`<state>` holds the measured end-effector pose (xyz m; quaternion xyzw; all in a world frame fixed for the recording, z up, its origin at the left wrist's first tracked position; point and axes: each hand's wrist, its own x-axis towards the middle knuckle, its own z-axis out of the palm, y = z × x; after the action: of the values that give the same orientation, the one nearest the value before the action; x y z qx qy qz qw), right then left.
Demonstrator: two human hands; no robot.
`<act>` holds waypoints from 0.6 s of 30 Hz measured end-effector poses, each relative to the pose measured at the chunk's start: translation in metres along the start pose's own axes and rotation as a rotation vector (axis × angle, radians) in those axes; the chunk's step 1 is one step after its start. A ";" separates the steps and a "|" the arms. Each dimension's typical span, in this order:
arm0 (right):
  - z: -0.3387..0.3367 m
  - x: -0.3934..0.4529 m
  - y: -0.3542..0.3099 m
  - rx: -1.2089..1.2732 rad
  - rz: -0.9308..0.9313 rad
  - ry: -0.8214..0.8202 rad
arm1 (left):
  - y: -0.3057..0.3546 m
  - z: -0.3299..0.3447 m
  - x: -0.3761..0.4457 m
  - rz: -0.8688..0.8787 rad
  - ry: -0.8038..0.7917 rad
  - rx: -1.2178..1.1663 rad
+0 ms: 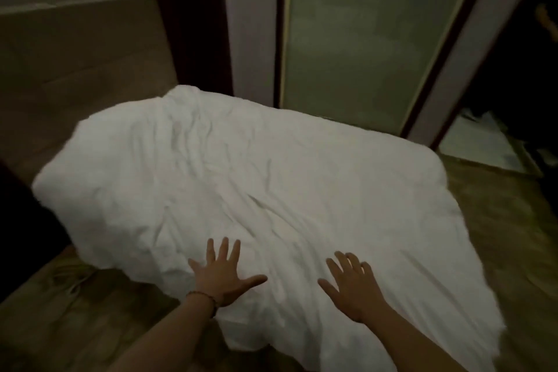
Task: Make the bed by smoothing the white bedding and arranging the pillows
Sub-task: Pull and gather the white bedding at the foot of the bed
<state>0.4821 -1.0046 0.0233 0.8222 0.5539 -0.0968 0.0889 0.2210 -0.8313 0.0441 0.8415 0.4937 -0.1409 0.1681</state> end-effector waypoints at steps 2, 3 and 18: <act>-0.015 0.040 -0.058 -0.020 -0.042 0.009 | -0.068 -0.016 0.009 -0.075 0.037 -0.066; -0.022 0.058 -0.086 -0.016 -0.067 -0.006 | -0.099 -0.023 0.013 -0.118 0.047 -0.078; -0.098 0.321 -0.328 0.001 -0.114 -0.090 | -0.375 -0.108 0.175 -0.342 0.010 -0.264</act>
<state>0.3020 -0.5715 0.0224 0.7842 0.5951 -0.1390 0.1076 -0.0179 -0.4776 0.0174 0.7169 0.6442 -0.0971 0.2483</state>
